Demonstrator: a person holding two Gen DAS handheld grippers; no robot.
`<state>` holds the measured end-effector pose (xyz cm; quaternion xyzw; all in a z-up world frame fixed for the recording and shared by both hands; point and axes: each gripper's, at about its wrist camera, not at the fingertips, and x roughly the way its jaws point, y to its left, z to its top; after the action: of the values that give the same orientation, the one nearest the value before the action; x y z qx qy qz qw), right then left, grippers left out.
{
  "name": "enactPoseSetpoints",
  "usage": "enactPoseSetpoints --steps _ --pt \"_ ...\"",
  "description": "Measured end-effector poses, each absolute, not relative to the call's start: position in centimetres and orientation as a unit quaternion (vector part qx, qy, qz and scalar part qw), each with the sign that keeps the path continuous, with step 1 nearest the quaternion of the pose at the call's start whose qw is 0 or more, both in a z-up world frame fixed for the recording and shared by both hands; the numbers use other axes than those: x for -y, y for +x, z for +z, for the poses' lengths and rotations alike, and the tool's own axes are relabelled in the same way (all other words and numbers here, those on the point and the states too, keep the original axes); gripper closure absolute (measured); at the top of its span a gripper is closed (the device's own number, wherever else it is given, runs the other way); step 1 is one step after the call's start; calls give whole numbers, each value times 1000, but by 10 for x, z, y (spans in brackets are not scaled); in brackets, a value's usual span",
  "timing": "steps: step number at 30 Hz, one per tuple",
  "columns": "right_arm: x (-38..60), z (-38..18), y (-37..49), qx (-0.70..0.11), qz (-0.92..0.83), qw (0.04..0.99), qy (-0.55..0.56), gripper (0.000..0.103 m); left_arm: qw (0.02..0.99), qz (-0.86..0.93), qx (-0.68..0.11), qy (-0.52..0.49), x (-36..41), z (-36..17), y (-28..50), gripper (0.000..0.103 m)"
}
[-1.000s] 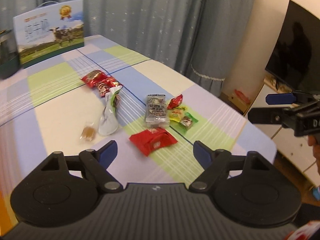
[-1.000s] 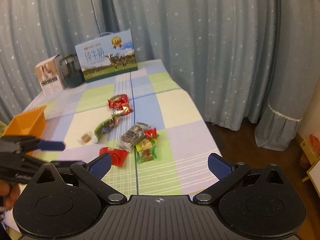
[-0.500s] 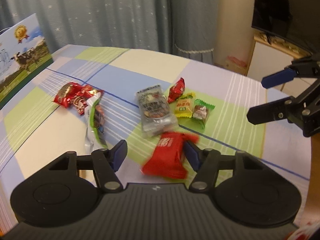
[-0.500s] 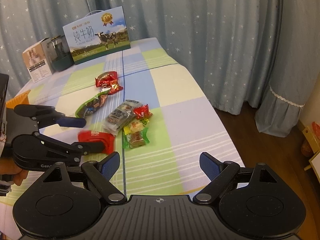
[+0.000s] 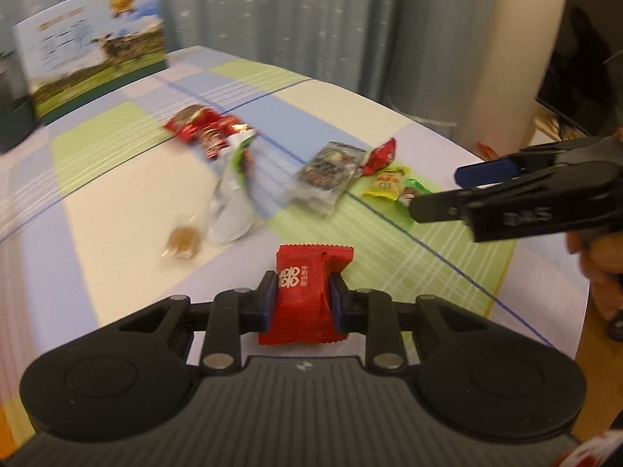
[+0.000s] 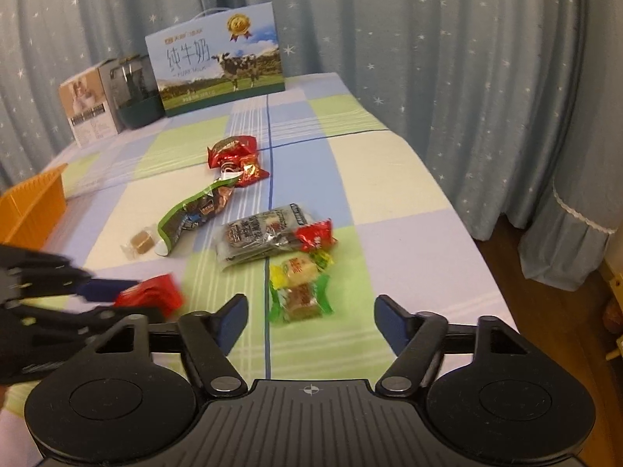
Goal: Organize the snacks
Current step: 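Carry both candies over the orange tray and open the left tool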
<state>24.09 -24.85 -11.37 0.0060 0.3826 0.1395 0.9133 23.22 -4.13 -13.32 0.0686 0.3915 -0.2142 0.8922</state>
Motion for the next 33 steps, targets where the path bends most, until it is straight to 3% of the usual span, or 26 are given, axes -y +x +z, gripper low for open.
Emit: enactPoseSetpoints --steps 4,6,11,19,33 --pt "234 -124 249 -386 143 911 -24 45 898 -192 -393 41 29 -130 223 78" --pt "231 -128 251 -388 141 910 -36 60 900 -186 -392 31 25 -128 219 78" --pt "231 -128 247 -388 128 912 -39 74 903 -179 -390 21 19 -125 214 78" --pt "235 -102 220 -384 123 915 -30 75 911 -156 -381 3 9 -104 196 78" --pt "156 12 169 -307 230 923 -8 75 942 -74 -327 -32 -49 -10 146 78"
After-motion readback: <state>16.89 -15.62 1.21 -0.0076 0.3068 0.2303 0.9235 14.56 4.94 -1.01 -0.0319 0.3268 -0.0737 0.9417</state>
